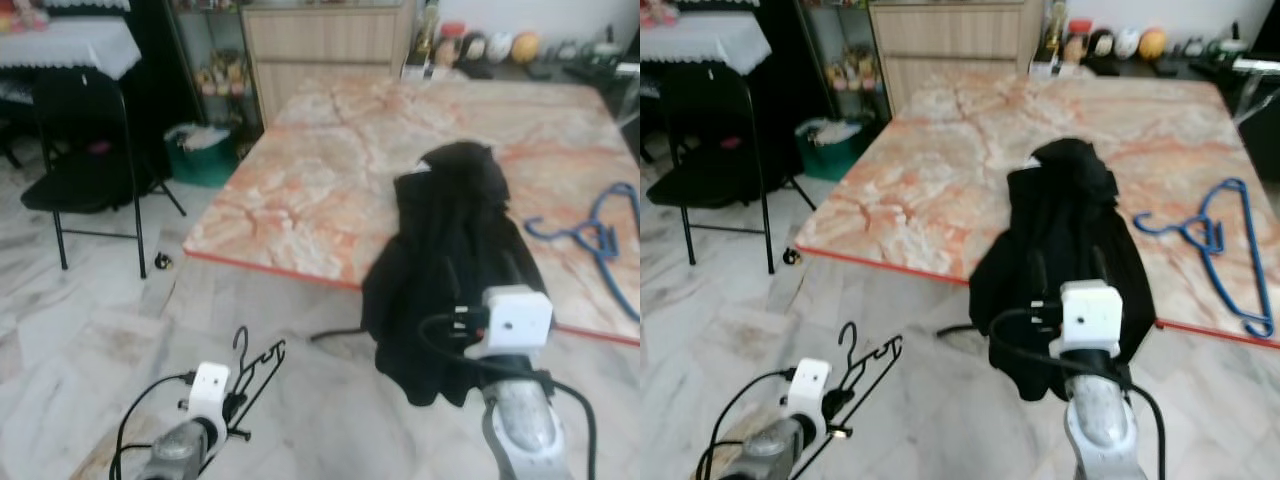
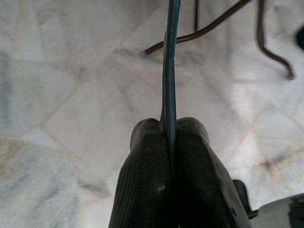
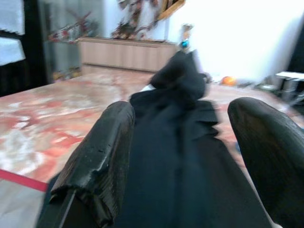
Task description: Hang hanger
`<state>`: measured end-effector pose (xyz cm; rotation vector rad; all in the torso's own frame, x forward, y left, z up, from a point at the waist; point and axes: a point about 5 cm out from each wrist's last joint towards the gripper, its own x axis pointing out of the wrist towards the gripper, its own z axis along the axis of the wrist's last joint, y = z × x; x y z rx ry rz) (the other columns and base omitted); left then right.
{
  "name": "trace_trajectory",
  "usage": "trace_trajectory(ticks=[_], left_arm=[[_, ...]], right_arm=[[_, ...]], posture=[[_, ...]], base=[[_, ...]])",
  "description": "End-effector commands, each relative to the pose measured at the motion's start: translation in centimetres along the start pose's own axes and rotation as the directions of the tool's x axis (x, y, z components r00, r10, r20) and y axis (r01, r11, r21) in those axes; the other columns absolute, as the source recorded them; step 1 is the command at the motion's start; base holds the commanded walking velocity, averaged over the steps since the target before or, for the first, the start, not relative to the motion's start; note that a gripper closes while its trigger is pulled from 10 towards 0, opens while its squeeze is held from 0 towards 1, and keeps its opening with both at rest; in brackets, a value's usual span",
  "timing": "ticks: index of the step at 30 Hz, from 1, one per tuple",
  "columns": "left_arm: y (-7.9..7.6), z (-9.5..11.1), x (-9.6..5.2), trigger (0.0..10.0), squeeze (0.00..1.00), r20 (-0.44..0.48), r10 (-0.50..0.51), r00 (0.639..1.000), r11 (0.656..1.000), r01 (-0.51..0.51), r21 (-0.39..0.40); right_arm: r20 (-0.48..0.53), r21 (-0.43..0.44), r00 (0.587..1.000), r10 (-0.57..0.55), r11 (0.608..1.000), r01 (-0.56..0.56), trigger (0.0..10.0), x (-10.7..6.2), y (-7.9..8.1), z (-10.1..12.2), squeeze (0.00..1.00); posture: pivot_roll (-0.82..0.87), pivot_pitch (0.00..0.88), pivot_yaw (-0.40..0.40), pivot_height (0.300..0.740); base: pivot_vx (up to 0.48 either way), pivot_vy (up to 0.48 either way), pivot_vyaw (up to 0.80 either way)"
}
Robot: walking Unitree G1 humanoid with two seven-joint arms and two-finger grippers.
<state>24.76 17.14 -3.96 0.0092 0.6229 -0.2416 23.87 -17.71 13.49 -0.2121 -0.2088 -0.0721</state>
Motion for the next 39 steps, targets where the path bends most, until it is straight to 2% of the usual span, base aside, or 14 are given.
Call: trace_trajectory(ticks=[1,12,20,24,26,27,28,29,30,32,35,36,37,39], left_arm=[[0.8,-0.2,-0.3,10.0,0.0,-0.009,0.016,1.0,1.0,-0.015,0.018],[0.9,-0.3,-0.4,10.0,0.0,-0.019,0.023,1.0,1.0,-0.022,0.018],[0.9,-0.3,-0.3,10.0,0.0,-0.023,0.033,0.999,0.999,-0.032,0.038],[0.9,-0.3,-0.3,10.0,0.0,-0.025,0.037,0.999,0.999,-0.036,0.039],[1.0,-0.3,-0.3,10.0,0.0,-0.025,0.039,0.999,0.999,-0.038,0.039],[1.0,-0.3,-0.3,10.0,0.0,-0.026,0.043,0.999,0.998,-0.042,0.037],[1.1,-0.3,-0.3,10.0,0.0,-0.027,0.044,0.999,0.998,-0.043,0.037],[1.1,-0.4,-0.4,10.0,0.0,-0.029,0.044,0.999,0.998,-0.042,0.039],[1.1,-0.4,-0.4,10.0,0.0,-0.029,0.044,0.999,0.998,-0.042,0.039],[1.1,-0.5,-0.4,10.0,0.0,-0.034,0.043,0.998,0.998,-0.042,0.041],[1.2,-0.6,-0.5,10.0,0.0,-0.04,0.042,0.998,0.998,-0.04,0.045],[1.2,-0.6,-0.5,10.0,0.0,-0.04,0.042,0.998,0.998,-0.04,0.045],[1.3,-0.8,-0.6,10.0,0.0,-0.049,0.045,0.998,0.998,-0.042,0.044],[1.4,-1.1,-0.7,10.0,0.0,-0.067,0.051,0.996,0.998,-0.048,0.048]], right_arm=[[-0.013,0.016,1.0,0.0,1.0,0.0,10.0,0.0,0.3,-0.3,0.0],[-0.045,0.022,0.999,-0.013,1.0,0.014,10.0,0.0,-0.2,-1.2,0.0],[-0.238,0.166,0.97,-0.051,0.982,0.093,10.0,-1.2,-1.0,-6.0,0.0],[-0.439,0.198,0.896,-0.064,0.966,0.166,10.0,-3.0,-1.8,-11.2,0.0],[-0.488,0.178,0.871,-0.062,0.97,0.169,10.0,-3.6,-1.9,-12.4,0.0],[-0.553,0.174,0.832,-0.037,0.972,0.159,10.0,-4.5,-1.8,-14.0,0.0],[-0.567,0.177,0.823,-0.03,0.972,0.157,10.0,-4.7,-1.7,-14.3,0.0],[-0.62,0.166,0.785,0.005,0.978,0.125,10.0,-5.5,-1.3,-15.4,0.0],[-0.62,0.166,0.785,0.005,0.978,0.125,10.0,-5.5,-1.3,-15.4,0.0],[-0.694,0.182,0.715,0.084,0.981,0.061,10.0,-7.0,0.0,-17.1,0.0],[-0.756,0.178,0.645,0.112,0.983,0.038,10.0,-8.6,0.8,-18.3,0.0],[-0.756,0.178,0.645,0.112,0.983,0.038,10.0,-8.6,0.8,-18.3,0.0],[-0.818,0.182,0.563,0.115,0.981,0.065,10.0,-10.4,1.0,-19.3,0.0],[-0.859,0.169,0.5,0.108,0.982,0.079,10.0,-11.9,1.1,-19.9,0.0]], posture=[[-0.03,0.0,0.05,0.74],[-0.03,0.0,0.054,0.74],[-0.04,0.0,0.056,0.74],[-0.04,0.0,0.057,0.74],[-0.04,0.0,0.059,0.74],[-0.04,0.001,0.064,0.74],[-0.04,0.001,0.064,0.74],[-0.04,0.0,0.071,0.74],[-0.04,0.0,0.071,0.74],[-0.04,0.0,0.075,0.74],[-0.05,0.0,0.078,0.74],[-0.05,0.0,0.078,0.74],[-0.05,0.0,0.077,0.74],[-0.04,0.0,0.08,0.74]], base=[[-0.296,0.0,0.0],[-0.293,0.0,0.0],[0.0,0.0,0.0],[0.0,0.0,0.0],[0.0,0.0,0.0],[0.0,0.0,0.0],[0.0,0.0,0.0],[0.0,0.0,0.0],[0.0,0.0,0.0],[0.0,0.0,0.0],[0.0,0.0,0.0],[0.0,0.0,0.0],[0.0,0.0,0.0],[0.0,0.0,0.0]])
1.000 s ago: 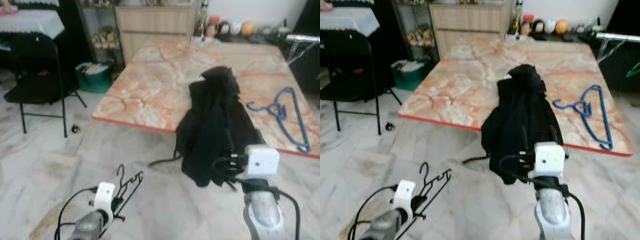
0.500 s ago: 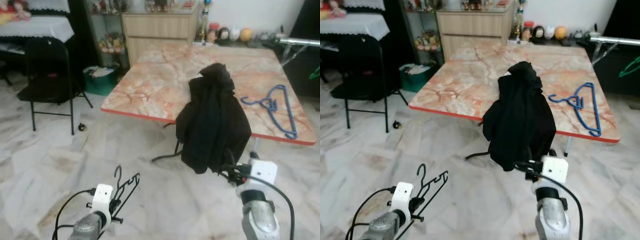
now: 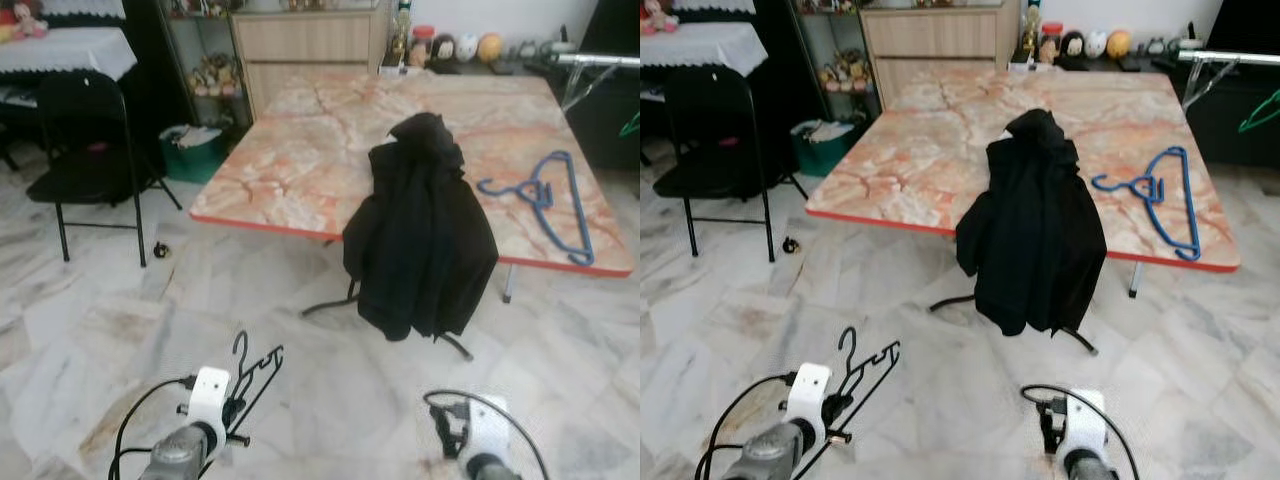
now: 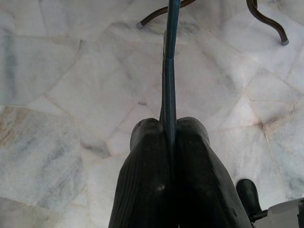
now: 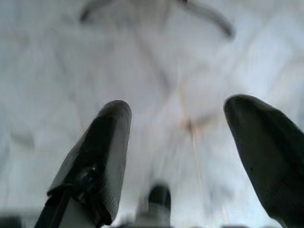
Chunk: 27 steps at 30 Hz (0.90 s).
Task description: Hang hanger
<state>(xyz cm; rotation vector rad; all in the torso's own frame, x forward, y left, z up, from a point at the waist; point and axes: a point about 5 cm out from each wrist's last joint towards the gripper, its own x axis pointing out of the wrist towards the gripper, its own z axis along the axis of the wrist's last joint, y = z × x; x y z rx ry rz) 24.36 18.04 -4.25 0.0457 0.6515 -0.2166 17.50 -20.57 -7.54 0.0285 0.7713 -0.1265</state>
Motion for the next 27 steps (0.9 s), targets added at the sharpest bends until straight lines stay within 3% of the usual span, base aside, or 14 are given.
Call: trace_trajectory(ticks=[1,5,15,21,27], left_arm=[[0.7,-1.2,-0.5,10.0,0.0,-0.062,0.025,0.998,0.999,-0.024,0.025],[1.1,-2.1,-0.9,10.0,0.0,-0.106,0.043,0.993,0.999,-0.039,0.035],[2.4,-3.5,-1.8,10.0,0.0,-0.147,0.131,0.98,0.991,-0.132,0.002],[3.1,-4.5,-2.4,10.0,0.0,-0.187,0.152,0.971,0.988,-0.151,0.02],[2.9,-4.2,-2.3,10.0,0.0,-0.169,0.139,0.976,0.99,-0.138,0.02]], right_arm=[[-0.106,0.032,0.994,-0.037,0.999,0.04,10.0,-0.7,-0.1,-2.5,0.0],[-0.102,0.067,0.993,-0.055,0.996,0.062,10.0,-0.8,-0.1,-2.9,0.0],[-0.084,0.003,0.996,-0.042,0.999,0.042,10.0,-0.6,-0.2,-2.4,0.0],[-0.091,0.016,0.995,-0.035,0.999,0.036,10.0,-0.5,0.1,-2.5,0.0],[-0.123,0.035,0.991,-0.048,0.998,0.053,10.0,-0.7,0.0,-3.0,0.0]], posture=[[-0.03,0.0,0.08,0.74],[-0.04,0.0,0.079,0.74],[-0.03,0.0,0.063,0.74],[-0.03,0.0,0.063,0.74],[-0.03,0.0,0.066,0.74]], base=[[0.0,0.0,0.0],[0.0,0.0,0.0],[0.0,0.0,0.0],[0.0,0.0,0.0],[0.0,0.0,0.0]])
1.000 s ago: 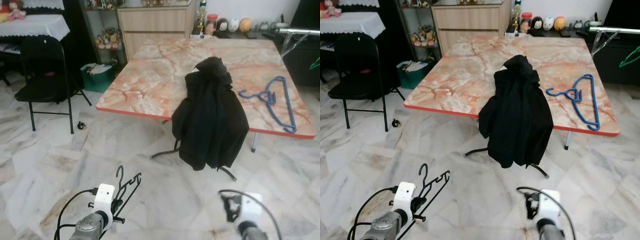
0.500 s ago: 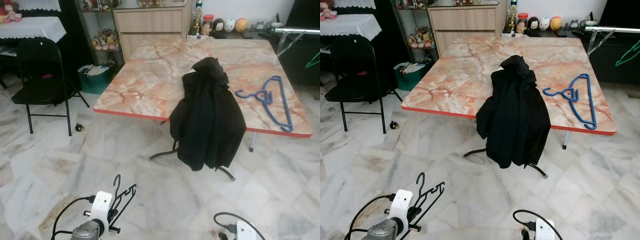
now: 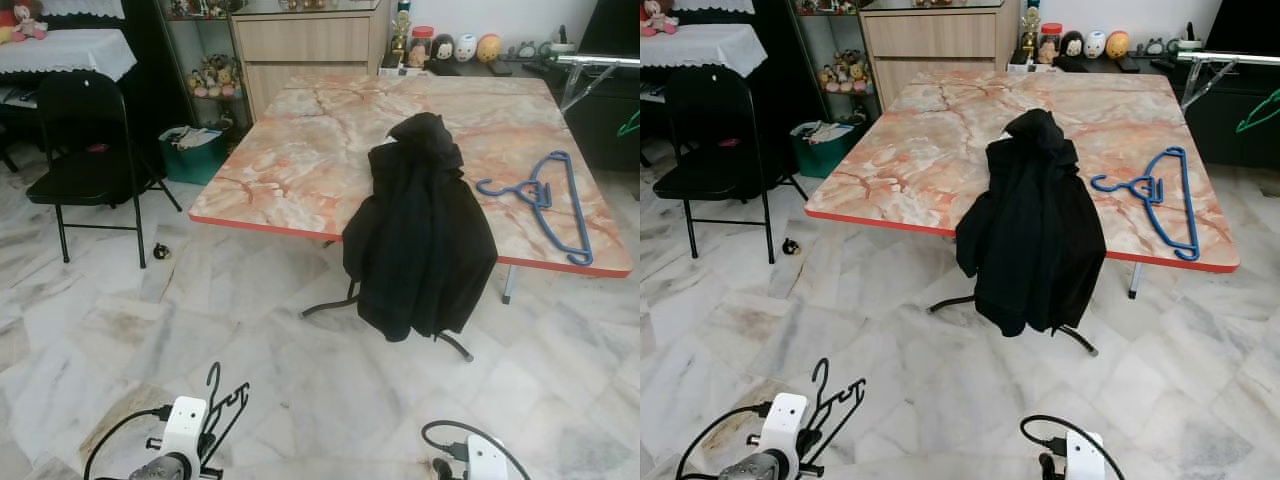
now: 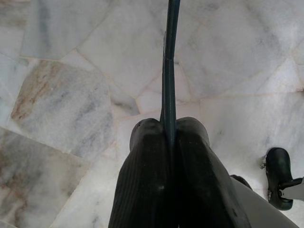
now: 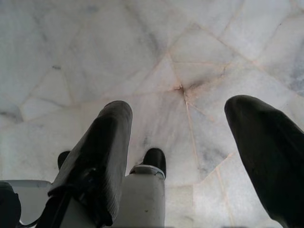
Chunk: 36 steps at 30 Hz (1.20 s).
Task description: Hang hanger
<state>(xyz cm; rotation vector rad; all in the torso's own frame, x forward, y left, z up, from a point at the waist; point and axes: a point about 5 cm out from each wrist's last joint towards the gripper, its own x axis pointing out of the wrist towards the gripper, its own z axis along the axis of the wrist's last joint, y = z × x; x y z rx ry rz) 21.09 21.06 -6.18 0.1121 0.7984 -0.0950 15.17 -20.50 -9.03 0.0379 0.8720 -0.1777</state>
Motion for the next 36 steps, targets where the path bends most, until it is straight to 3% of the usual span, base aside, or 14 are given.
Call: trace_trajectory(ticks=[1,5,21,36], left_arm=[[0.6,-0.3,-0.2,10.0,0.0,-0.015,0.012,1.0,1.0,-0.012,0.0],[0.3,0.1,0.0,10.0,0.0,-0.006,0.002,1.0,1.0,-0.002,0.004],[-0.9,0.9,0.3,10.0,0.0,0.041,-0.054,0.998,0.998,0.054,0.017],[-0.4,1.7,0.3,10.0,0.0,0.059,-0.096,0.994,0.992,0.09,0.088]], right_arm=[[-0.027,0.009,1.0,-0.005,1.0,0.005,10.0,-0.1,0.0,-0.4,0.0],[-0.04,-0.013,0.999,-0.002,1.0,0.002,10.0,-0.1,-0.1,-0.7,0.0],[-0.051,0.066,0.998,-0.025,0.997,0.028,10.0,-0.3,-0.4,-1.1,0.0],[-0.07,0.104,0.998,-0.009,0.994,0.017,10.0,-0.5,0.8,-1.9,0.0]], posture=[[-0.03,0.0,0.066,0.74],[-0.03,0.0,0.066,0.74],[-0.05,0.0,0.071,0.74],[-0.07,0.0,0.12,0.74]], base=[[0.0,0.0,0.0],[0.0,0.0,0.0],[0.0,0.0,0.0],[0.0,-0.361,-0.21]])
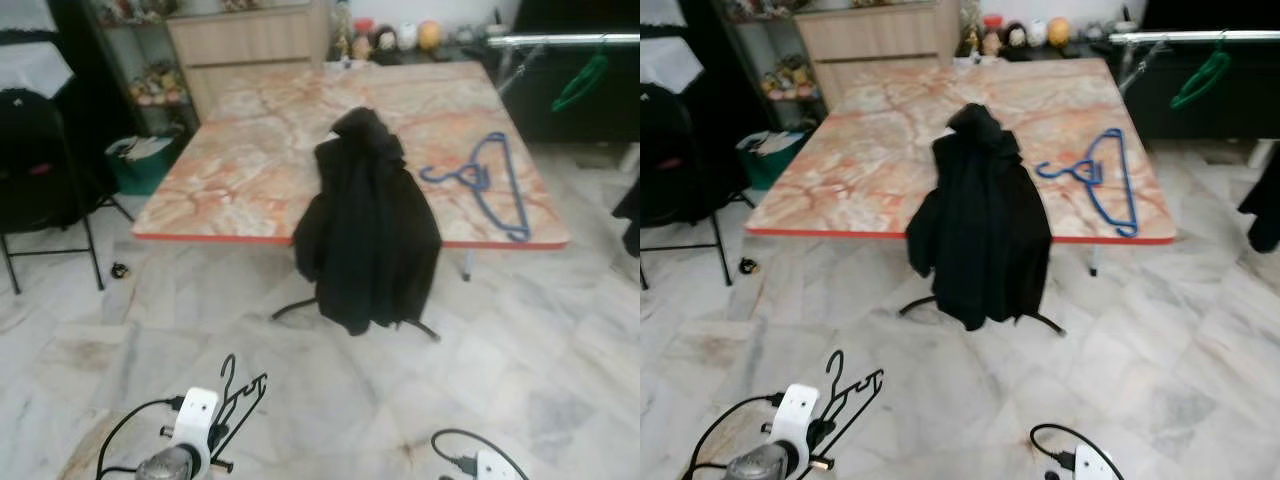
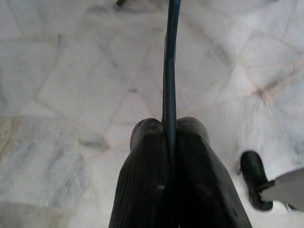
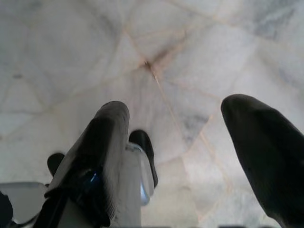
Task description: Hang hanger
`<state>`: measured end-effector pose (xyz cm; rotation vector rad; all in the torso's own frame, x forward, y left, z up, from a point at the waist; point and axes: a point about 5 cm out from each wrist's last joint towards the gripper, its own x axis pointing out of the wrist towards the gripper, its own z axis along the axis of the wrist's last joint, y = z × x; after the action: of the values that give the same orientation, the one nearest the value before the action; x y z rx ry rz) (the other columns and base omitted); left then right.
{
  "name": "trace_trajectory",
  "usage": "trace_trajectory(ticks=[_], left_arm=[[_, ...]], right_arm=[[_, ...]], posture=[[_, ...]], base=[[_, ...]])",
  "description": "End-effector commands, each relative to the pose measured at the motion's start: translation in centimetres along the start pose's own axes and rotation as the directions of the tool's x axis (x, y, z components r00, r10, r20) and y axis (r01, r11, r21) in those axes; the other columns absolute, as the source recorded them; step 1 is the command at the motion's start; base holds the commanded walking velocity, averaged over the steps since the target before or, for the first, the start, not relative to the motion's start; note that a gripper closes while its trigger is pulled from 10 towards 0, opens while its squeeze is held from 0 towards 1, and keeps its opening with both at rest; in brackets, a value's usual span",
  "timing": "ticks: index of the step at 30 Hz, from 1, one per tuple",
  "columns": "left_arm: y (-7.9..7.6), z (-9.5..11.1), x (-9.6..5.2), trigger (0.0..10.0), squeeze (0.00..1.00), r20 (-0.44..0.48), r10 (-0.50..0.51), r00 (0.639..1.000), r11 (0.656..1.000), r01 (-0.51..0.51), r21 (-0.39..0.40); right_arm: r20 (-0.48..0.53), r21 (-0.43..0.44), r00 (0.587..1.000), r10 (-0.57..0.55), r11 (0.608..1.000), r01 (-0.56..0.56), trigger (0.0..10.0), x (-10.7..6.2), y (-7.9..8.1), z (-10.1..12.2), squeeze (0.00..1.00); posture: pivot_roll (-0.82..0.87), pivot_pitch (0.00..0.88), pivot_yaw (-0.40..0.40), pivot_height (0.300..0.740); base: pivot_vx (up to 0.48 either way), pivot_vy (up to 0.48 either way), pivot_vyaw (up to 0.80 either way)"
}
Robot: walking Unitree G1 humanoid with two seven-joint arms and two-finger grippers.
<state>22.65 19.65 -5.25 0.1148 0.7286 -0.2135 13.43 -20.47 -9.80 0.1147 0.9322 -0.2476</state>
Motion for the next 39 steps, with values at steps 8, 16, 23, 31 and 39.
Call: trace_trajectory(ticks=[8,16,23,31,39], left_arm=[[1.0,0.0,-0.3,10.0,0.0,-0.01,0.0,1.0,0.999,0.001,0.054],[0.1,0.1,0.0,10.0,0.0,-0.003,-0.018,1.0,0.999,0.018,0.044],[-0.1,-0.4,-0.1,10.0,0.0,-0.012,-0.016,1.0,0.999,0.016,0.031],[-0.1,-0.9,-0.3,10.0,0.0,-0.028,-0.013,1.0,1.0,0.014,0.025],[-0.8,-0.7,0.0,10.0,0.0,-0.018,-0.026,0.999,0.999,0.027,0.019]], right_arm=[[-0.01,0.017,0.999,0.036,0.999,-0.036,10.0,-0.1,1.8,-0.5,0.0],[-0.006,0.016,1.0,0.027,1.0,-0.026,10.0,-0.1,1.4,-0.5,0.0],[-0.003,0.026,1.0,0.015,1.0,-0.015,10.0,-0.1,0.9,-0.4,0.0],[0.036,0.01,0.999,0.027,1.0,-0.027,10.0,0.1,1.1,0.5,0.0],[0.05,0.025,0.999,0.01,1.0,-0.011,10.0,0.1,0.8,0.7,0.0]], posture=[[-0.06,0.0,0.129,0.74],[-0.08,0.0,0.115,0.74],[-0.06,0.0,0.101,0.74],[-0.07,0.0,0.097,0.74],[-0.07,0.0,0.089,0.74]], base=[[0.0,-0.408,0.0],[0.0,-0.41,0.0],[0.0,-0.408,-0.52],[0.0,-0.408,-0.05],[0.0,-0.408,0.0]])
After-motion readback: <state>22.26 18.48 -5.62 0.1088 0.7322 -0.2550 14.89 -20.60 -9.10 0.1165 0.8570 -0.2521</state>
